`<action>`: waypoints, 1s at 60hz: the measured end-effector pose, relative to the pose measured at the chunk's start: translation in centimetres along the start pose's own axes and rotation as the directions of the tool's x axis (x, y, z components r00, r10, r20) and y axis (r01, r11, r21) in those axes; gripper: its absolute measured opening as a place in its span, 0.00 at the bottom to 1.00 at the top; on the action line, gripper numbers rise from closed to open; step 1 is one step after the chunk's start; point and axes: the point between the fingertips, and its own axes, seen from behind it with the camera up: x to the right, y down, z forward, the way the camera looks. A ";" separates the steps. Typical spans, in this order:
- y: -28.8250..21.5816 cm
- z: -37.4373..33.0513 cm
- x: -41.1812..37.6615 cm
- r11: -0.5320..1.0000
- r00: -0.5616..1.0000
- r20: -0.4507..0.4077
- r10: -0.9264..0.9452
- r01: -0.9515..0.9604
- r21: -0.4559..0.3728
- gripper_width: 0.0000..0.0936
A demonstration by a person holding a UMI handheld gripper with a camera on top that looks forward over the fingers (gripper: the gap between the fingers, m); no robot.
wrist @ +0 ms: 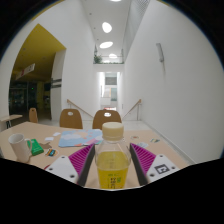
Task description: Pour water
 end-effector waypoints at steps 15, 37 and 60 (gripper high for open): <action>1.3 1.4 -1.4 1.000 1.000 -0.006 0.009 -0.009 0.023 0.40; -7.8 0.6 -15.2 0.538 0.544 -0.100 -0.833 0.839 0.084 0.38; -7.1 -2.0 -26.8 -0.554 -0.544 -0.199 -0.816 0.832 -0.002 0.39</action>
